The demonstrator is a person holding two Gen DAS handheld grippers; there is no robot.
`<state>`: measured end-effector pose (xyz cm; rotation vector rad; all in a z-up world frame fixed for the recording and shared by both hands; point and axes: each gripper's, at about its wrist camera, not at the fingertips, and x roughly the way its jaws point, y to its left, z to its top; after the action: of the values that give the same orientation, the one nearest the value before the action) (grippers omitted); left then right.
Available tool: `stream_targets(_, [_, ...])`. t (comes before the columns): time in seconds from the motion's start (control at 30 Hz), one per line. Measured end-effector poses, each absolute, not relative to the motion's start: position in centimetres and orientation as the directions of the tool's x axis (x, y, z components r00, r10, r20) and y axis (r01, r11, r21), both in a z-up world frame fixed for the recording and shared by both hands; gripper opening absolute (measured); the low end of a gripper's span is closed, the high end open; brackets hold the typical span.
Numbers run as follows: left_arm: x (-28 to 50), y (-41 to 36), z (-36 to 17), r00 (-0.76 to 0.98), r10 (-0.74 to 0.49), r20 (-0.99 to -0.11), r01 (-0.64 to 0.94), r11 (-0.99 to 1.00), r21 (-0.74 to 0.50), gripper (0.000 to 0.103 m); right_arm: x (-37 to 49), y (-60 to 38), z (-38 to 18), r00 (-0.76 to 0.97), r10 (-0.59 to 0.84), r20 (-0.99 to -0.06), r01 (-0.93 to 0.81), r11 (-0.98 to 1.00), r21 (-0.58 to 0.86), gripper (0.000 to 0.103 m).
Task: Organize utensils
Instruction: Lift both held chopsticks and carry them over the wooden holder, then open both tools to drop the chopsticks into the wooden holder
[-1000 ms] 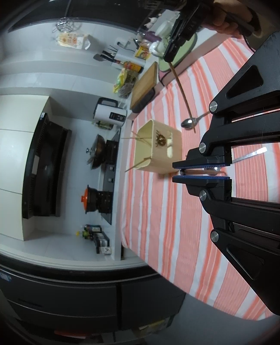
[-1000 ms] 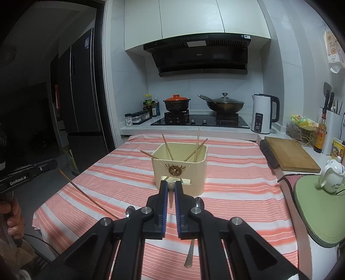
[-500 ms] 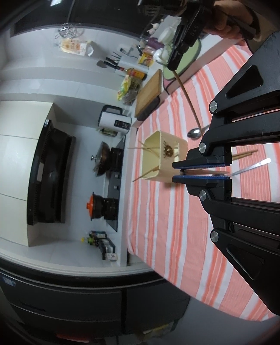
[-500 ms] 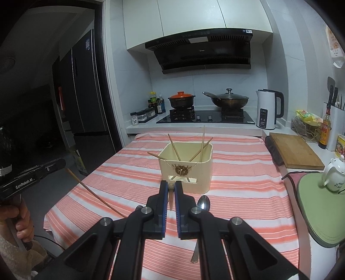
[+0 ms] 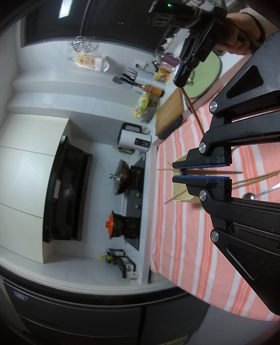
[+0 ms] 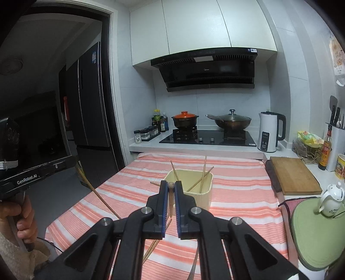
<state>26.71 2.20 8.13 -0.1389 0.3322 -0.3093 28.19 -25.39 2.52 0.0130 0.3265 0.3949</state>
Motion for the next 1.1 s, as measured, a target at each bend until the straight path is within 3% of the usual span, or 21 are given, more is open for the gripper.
stream_targets(0.23, [32.0, 1.5, 13.1, 0.932, -0.303, -0.198, 0.266, 0.944, -0.195, 0.003, 31.9, -25.6, 7.2, 0.903, 0.357, -0.24, -0.359, 0.933, 0.038, 0.006])
stream_targets(0.33, [35.2, 0.8, 13.5, 0.935, -0.29, -0.204, 0.251, 0.948, -0.197, 0.003, 34.6, -25.4, 7.9, 0.903, 0.342, -0.259, -0.348, 0.937, 0.025, 0.006])
stream_targets(0.53, [41.7, -0.6, 11.4, 0.932, -0.249, -0.262, 0.202, 0.96, -0.194, 0.003, 40.8, -25.0, 6.6, 0.859, 0.338, -0.385, -0.342, 0.938, 0.061, 0.006])
stream_targets(0.8, [47.8, -1.6, 5.6, 0.881, -0.23, -0.415, 0.159, 0.967, -0.199, 0.003, 47.3, -24.6, 1.6, 0.752, 0.332, -0.569, -0.325, 0.938, 0.118, 0.006])
stream_targets(1.0, [49.9, -2.1, 1.9, 0.819, -0.241, -0.521, 0.152, 0.966, -0.208, 0.004, 49.7, -24.0, -1.3, 0.701, 0.334, -0.63, -0.322, 0.937, 0.138, 0.007])
stream_targets(1.03, [50.1, -1.9, 1.5, 0.807, -0.254, -0.533, 0.156, 0.962, -0.223, 0.011, 49.8, -23.8, -1.5, 0.695, 0.34, -0.634, -0.328, 0.934, 0.142, 0.008])
stream_targets(1.07, [50.1, -1.8, 1.2, 0.798, -0.268, -0.541, 0.161, 0.958, -0.237, 0.031, 49.9, -23.6, -1.7, 0.694, 0.346, -0.631, -0.331, 0.932, 0.147, 0.009])
stream_targets(1.1, [49.9, -1.7, 1.0, 0.794, -0.27, -0.544, 0.159, 0.957, -0.243, 0.044, 49.9, -23.5, -1.8, 0.696, 0.35, -0.627, -0.335, 0.931, 0.147, 0.013])
